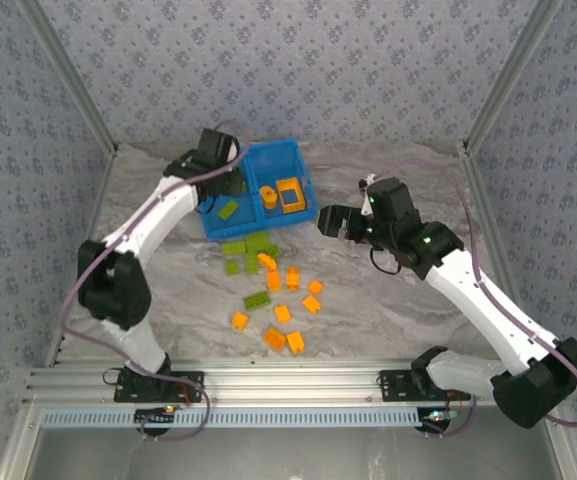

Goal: Sort the legos into containers by color

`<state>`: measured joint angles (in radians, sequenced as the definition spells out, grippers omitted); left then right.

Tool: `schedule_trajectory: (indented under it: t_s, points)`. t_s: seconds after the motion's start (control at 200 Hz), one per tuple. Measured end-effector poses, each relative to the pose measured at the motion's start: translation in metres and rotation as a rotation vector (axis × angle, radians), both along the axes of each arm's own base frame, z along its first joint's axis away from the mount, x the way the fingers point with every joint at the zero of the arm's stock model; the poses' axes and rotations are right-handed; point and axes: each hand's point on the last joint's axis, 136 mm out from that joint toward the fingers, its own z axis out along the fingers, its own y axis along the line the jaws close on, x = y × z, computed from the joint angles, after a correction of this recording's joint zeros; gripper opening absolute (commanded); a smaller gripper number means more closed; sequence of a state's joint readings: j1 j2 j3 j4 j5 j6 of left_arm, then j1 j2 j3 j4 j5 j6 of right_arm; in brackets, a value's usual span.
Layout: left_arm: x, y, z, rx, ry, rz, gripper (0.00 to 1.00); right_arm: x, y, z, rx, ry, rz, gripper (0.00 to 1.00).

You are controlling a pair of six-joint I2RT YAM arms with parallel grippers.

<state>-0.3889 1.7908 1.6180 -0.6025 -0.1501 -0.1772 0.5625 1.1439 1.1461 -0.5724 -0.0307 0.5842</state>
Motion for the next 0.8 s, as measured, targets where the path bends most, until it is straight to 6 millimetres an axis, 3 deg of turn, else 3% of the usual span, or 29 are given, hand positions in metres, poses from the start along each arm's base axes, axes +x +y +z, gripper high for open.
schedule_trajectory:
  t_s: [0.165, 0.295, 0.46, 0.725, 0.799]
  points:
    - [0.064, 0.022, -0.035, 0.007, 0.059, 0.097, 0.28, -0.005, -0.005, 0.011, 0.017, -0.030, -0.010, 1.00]
    - [0.093, 0.031, -0.062, 0.014, 0.108, 0.142, 0.31, -0.010, -0.010, 0.014, 0.019, -0.037, -0.019, 1.00]
    - [0.103, 0.027, -0.078, 0.024, 0.163, 0.151, 0.40, -0.016, -0.015, 0.011, 0.012, -0.027, -0.026, 1.00]
    - [0.100, 0.020, -0.069, -0.004, 0.182, 0.145, 0.43, -0.016, -0.016, 0.012, 0.016, -0.026, -0.033, 1.00]
    - [0.088, 0.017, -0.064, -0.033, 0.194, 0.132, 0.43, -0.016, -0.016, 0.012, 0.016, -0.026, -0.033, 1.00]
